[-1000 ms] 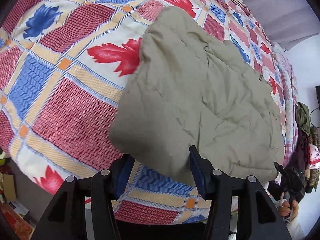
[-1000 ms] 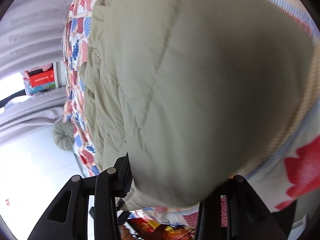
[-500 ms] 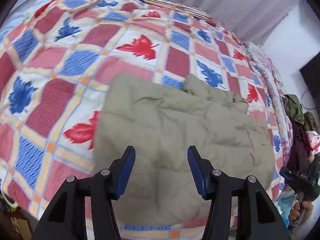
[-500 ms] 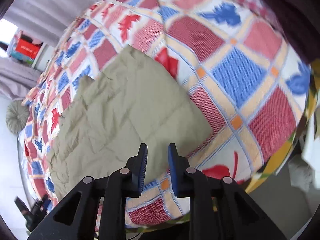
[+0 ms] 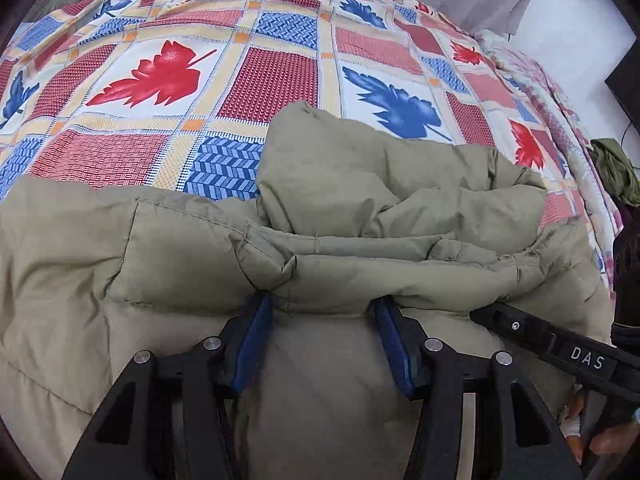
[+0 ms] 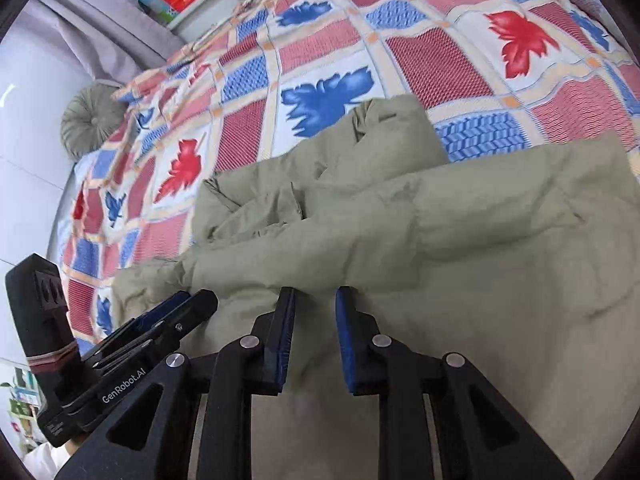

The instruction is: Fold large clothes

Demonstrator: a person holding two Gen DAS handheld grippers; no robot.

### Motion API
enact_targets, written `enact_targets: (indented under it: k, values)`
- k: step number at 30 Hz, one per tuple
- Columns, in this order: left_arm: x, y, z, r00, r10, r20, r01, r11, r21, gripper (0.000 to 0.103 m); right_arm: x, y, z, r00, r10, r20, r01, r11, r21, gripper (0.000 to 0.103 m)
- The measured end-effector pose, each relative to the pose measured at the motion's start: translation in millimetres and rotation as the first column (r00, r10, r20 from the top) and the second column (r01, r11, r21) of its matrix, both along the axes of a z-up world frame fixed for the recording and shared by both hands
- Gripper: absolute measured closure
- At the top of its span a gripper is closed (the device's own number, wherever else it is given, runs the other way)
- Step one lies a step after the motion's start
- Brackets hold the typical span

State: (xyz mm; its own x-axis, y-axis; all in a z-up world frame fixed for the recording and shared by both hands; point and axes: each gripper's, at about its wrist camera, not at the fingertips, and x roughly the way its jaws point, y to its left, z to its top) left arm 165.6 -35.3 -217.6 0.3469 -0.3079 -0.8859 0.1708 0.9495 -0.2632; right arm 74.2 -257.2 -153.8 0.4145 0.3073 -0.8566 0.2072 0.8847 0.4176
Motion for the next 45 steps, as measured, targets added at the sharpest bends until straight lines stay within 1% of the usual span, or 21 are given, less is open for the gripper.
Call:
enact_targets:
  k: [1, 3, 6, 7, 8, 10, 13, 14, 16, 17, 19, 21, 24, 26, 29, 30, 34, 37, 39, 41, 45]
  values:
    - [1, -2, -3, 1.0, -0.01, 0.004, 0.01, 1.0, 0.012, 0.047, 4, -1, -15, 1.0, -0.003, -0.021, 0.004, 1.0, 0.003, 0.088]
    - [1, -4, -5, 1.0, -0.028, 0.009, 0.028, 0.999, 0.028, 0.047, 5, -4, -31, 0.999, -0.018, -0.038, 0.019, 0.999, 0.026, 0.097]
    - [1, 6, 5, 0.999, -0.036, 0.014, 0.036, 0.999, 0.012, 0.047, 6, -12, -34, 0.998, -0.012, -0.054, 0.016, 0.997, 0.074, 0.098]
    - [2, 14, 11, 0.999, -0.027, 0.03, 0.026, 0.999, 0.025, 0.047, 7, -17, -31, 0.998, 0.008, -0.061, -0.003, 0.996, 0.085, 0.098]
    - [3, 24, 16, 0.999, -0.01, 0.051, 0.008, 0.999, 0.043, 0.047, 7, -22, -26, 0.998, 0.018, -0.06, -0.014, 0.997, 0.078, 0.098]
    - [8, 50, 25, 0.996, 0.045, 0.08, -0.051, 0.997, 0.066, 0.047, 6, -39, -13, 0.999, 0.017, -0.042, -0.016, 1.0, 0.022, 0.098]
    - [18, 100, 29, 0.979, 0.177, 0.102, -0.187, 0.977, 0.102, 0.047, 0, -85, 2, 0.999, -0.05, -0.021, 0.049, 0.997, -0.065, 0.098]
    - [23, 119, 25, 0.968, 0.235, 0.087, -0.244, 0.964, 0.105, 0.047, -3, -101, 5, 0.996, -0.085, -0.017, 0.083, 0.992, -0.096, 0.098]
    - [32, 145, 10, 0.949, 0.313, 0.036, -0.315, 0.945, 0.086, 0.047, -9, -132, 7, 0.987, -0.161, -0.01, 0.158, 0.977, -0.144, 0.098]
    - [36, 154, 0, 0.941, 0.338, 0.005, -0.337, 0.939, 0.072, 0.047, -12, -148, 4, 0.979, -0.205, -0.013, 0.201, 0.969, -0.143, 0.098]
    - [43, 157, -17, 0.935, 0.353, -0.022, -0.351, 0.933, 0.077, 0.047, -12, -165, -6, 0.966, -0.257, -0.027, 0.253, 0.961, -0.117, 0.098]
    - [48, 147, -26, 0.941, 0.34, -0.005, -0.336, 0.934, 0.122, 0.047, -7, -172, -21, 0.958, -0.283, -0.045, 0.278, 0.957, -0.088, 0.098]
    - [53, 136, -32, 0.945, 0.325, 0.016, -0.323, 0.93, 0.175, 0.044, 7, -172, -36, 0.953, -0.301, -0.043, 0.294, 0.948, -0.117, 0.099]
    - [55, 137, -30, 0.942, 0.335, 0.008, -0.33, 0.926, 0.183, 0.04, 16, -168, -40, 0.952, -0.305, -0.041, 0.295, 0.943, -0.151, 0.099]
    - [51, 145, -19, 0.937, 0.349, -0.013, -0.342, 0.924, 0.171, 0.04, 19, -167, -36, 0.952, -0.299, -0.057, 0.286, 0.943, -0.172, 0.097]
    - [48, 147, -14, 0.937, 0.349, -0.016, -0.341, 0.924, 0.173, 0.04, 19, -166, -32, 0.953, -0.296, -0.063, 0.282, 0.944, -0.171, 0.093]
    - [30, 155, 10, 0.946, 0.325, -0.006, -0.319, 0.93, 0.183, 0.04, 7, -157, -8, 0.957, -0.285, -0.063, 0.27, 0.947, -0.175, 0.088]
    - [13, 158, 25, 0.953, 0.302, -0.019, -0.294, 0.939, 0.181, 0.04, -10, -144, 12, 0.958, -0.283, -0.037, 0.274, 0.948, -0.162, 0.08]
    - [0, 159, 35, 0.96, 0.279, -0.029, -0.27, 0.947, 0.175, 0.04, -23, -132, 22, 0.96, -0.279, -0.029, 0.272, 0.95, -0.15, 0.068]
    - [-13, 159, 41, 0.964, 0.263, -0.046, -0.253, 0.953, 0.168, 0.04, -35, -117, 32, 0.963, -0.27, -0.017, 0.265, 0.953, -0.145, 0.063]
    - [-34, 156, 46, 0.969, 0.233, -0.08, -0.219, 0.963, 0.156, 0.04, -57, -85, 42, 0.973, -0.229, -0.03, 0.225, 0.967, -0.119, 0.063]
